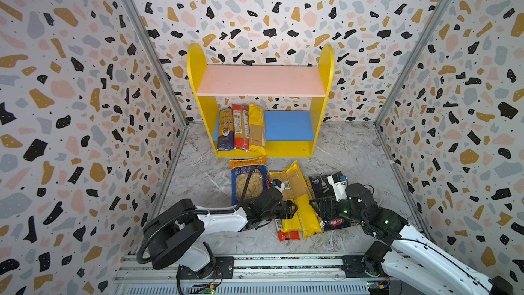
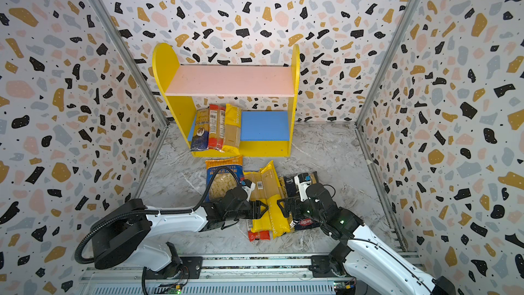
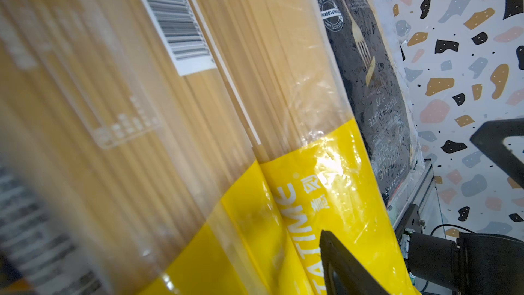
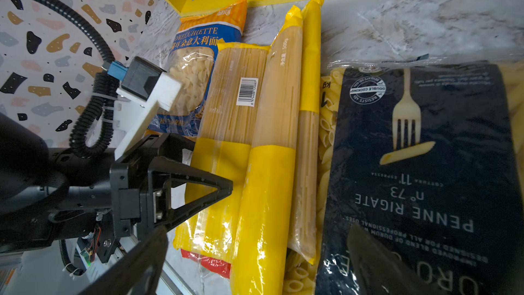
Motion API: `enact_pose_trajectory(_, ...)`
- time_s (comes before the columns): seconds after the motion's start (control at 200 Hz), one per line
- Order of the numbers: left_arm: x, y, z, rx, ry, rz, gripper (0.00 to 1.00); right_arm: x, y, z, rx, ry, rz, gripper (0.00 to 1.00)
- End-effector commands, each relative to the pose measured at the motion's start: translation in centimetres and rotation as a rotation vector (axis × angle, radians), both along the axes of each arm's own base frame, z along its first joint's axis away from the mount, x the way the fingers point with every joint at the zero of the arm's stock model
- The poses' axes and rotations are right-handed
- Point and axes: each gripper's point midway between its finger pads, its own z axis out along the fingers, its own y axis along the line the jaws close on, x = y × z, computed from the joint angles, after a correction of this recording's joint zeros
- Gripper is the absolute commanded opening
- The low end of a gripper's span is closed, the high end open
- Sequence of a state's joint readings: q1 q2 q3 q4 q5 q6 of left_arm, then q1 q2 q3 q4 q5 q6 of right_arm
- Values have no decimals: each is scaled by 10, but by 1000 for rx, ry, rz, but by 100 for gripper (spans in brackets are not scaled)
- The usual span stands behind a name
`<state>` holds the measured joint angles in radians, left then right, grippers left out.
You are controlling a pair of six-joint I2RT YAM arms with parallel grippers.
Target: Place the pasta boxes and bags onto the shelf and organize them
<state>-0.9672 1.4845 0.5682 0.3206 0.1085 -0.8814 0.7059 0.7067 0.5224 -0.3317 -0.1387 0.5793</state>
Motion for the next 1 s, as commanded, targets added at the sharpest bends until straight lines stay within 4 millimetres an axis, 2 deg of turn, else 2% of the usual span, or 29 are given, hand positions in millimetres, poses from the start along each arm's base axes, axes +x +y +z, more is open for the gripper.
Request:
enact_pose_trajectory(0.0,0,-26,20,-141,-29,-42,68,-1,-1,2,0,-8,13,99)
enact_pose_trajectory(0.225,0,-32,5,-132,-5,-48,61,-1,-7,-2,-12,-3,1,99)
enact_pose_trajectory(0.461,-3,-35,-4,-135,11,-60,43,0,-8,-8,-16,13,0,99)
enact_pose_trajectory(0.611,-5,-35,-8,-137,19,-66,23,0,-9,-9,-16,17,-3,99)
enact_pose_trajectory(0.756,-5,-34,-4,-140,13,-69,10,0,-8,-9,-16,20,0,99)
enact_pose_trajectory(0.991,-2,-29,24,-110,-64,-89,1,0,-6,-5,-3,15,2,99)
